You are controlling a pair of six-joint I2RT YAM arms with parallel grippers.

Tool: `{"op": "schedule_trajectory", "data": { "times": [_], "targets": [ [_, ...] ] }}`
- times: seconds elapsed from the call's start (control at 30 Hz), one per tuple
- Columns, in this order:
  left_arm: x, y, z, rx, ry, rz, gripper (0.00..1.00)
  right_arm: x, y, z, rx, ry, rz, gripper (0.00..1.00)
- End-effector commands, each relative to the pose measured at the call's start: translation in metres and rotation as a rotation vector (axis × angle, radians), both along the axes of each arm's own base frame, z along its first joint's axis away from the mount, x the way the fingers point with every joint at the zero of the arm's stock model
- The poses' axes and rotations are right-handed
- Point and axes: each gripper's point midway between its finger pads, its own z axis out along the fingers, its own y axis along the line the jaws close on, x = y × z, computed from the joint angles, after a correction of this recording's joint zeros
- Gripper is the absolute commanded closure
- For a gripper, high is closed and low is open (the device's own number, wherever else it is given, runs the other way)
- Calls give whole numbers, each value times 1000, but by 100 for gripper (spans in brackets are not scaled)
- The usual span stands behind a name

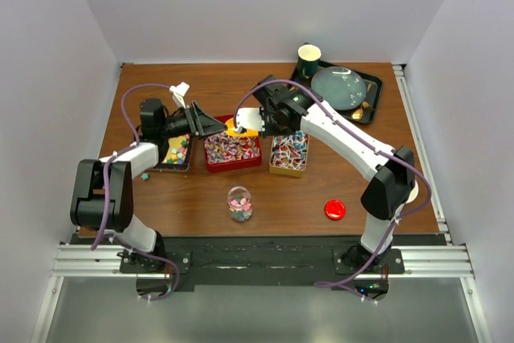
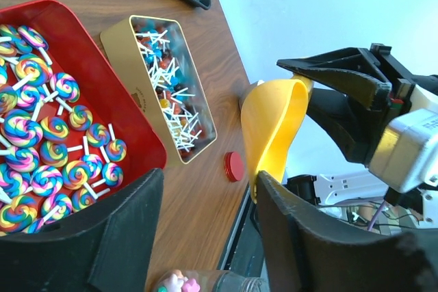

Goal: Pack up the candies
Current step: Adjust the spatula.

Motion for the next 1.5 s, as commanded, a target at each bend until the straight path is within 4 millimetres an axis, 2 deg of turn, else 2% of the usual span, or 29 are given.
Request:
{"op": "schedule_trajectory", "data": {
  "times": [0.0,0.3,0.5,0.6,0.73,0.77,0.8,0.83,0.87,0.9,0.93,0.97,1.0,1.03,1.07,1.13,1.17,1.23,1.33,1.37,1.47],
  "targets": [
    [0,-1,2,-9,-17,-14,42,4,26,22,87,-55,18,100],
    [-1,-3,1,-17,-32,-33,55,0,50,18,130,-33,66,100],
    [-7,-10,7,-68,-26,-109,75,3,62,9,144,-20,66,100],
    [-11,-11,10,-83,-14,-145,100,3,64,2,145,-10,70,100],
    [-14,-10,7,-83,-11,-165,100,0,62,5,187,12,67,100],
    [-14,-9,6,-84,-8,-168,100,-2,58,2,200,28,63,97],
    [-13,-7,2,-85,-5,-167,100,-5,55,13,249,29,60,87],
    [-15,-5,2,-87,-5,-180,100,2,44,15,286,40,24,77],
    [-15,-4,1,-89,-3,-186,100,-9,44,14,351,119,24,63],
    [-14,-3,-2,-90,6,-186,100,-13,39,20,397,159,18,58],
    [-15,-3,-2,-91,10,-201,100,-8,22,23,444,200,-20,54],
    [-17,-2,-2,-93,15,-210,100,-21,29,27,551,298,14,51],
    [-18,-2,-3,-95,24,-217,100,-23,25,31,602,324,12,49],
    [-21,-3,-3,-97,32,-226,100,-22,15,50,681,300,10,47],
    [-22,-3,-3,-98,36,-232,100,-21,17,47,740,303,7,45],
    [-27,-3,-5,-103,50,-249,100,-43,23,71,844,283,94,44],
    [-29,-3,-4,-103,50,-254,100,-42,26,63,868,254,116,38],
    [-33,-3,-3,-105,56,-270,100,-49,31,69,939,236,131,35],
    [-37,-2,-4,-100,62,-279,100,-48,37,55,947,275,149,35],
    [-38,-2,-5,-99,66,-279,100,-48,39,52,942,300,152,31],
    [-42,-2,-8,-99,80,-279,100,-44,48,55,981,306,166,31]
  ]
}}
